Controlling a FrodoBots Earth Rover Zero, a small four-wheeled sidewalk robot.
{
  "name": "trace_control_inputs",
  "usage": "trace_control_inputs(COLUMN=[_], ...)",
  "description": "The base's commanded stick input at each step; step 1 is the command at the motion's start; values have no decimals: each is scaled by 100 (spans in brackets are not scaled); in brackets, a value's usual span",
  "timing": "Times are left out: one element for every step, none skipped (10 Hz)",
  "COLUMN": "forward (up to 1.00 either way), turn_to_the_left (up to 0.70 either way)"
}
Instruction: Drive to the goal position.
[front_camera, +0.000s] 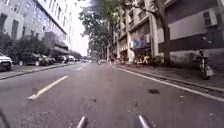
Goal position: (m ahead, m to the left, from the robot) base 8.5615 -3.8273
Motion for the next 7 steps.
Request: trace_control_inputs(forward=[70, 70, 70, 70, 70, 70, 70], turn_to_the_left=[0, 0, 14, 14, 14, 14, 14])
